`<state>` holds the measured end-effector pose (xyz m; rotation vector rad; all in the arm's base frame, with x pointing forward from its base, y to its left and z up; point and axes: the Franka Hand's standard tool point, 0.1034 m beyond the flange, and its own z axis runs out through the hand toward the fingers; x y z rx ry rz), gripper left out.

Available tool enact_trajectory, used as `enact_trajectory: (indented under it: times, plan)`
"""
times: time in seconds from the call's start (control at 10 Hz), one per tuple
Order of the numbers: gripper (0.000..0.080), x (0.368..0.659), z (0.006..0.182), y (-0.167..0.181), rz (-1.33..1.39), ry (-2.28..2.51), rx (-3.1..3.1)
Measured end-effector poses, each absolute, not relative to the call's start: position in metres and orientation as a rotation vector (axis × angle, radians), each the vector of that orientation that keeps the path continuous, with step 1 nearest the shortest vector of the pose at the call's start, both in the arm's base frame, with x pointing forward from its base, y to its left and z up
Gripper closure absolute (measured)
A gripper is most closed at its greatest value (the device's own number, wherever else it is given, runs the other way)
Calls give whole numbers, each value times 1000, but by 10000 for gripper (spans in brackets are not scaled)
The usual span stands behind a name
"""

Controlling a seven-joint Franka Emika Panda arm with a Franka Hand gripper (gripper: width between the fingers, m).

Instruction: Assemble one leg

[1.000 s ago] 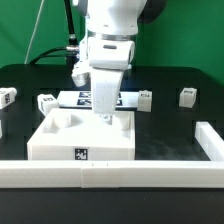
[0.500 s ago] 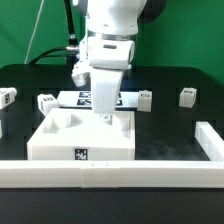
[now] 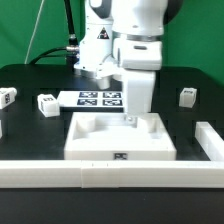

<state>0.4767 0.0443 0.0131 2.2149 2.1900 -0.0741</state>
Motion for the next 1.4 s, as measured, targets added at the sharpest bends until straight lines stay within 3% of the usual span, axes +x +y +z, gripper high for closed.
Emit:
enact_trajectory:
  times: [0.4, 1.1, 1.3, 1.4]
  plan:
    - [741, 495, 14, 94, -46, 2201, 2189]
    - [741, 503, 13, 97, -66, 2152, 2237]
    - [408, 503, 13, 97, -66, 2152, 2237]
    - [408, 503, 13, 97, -66, 2152, 2237]
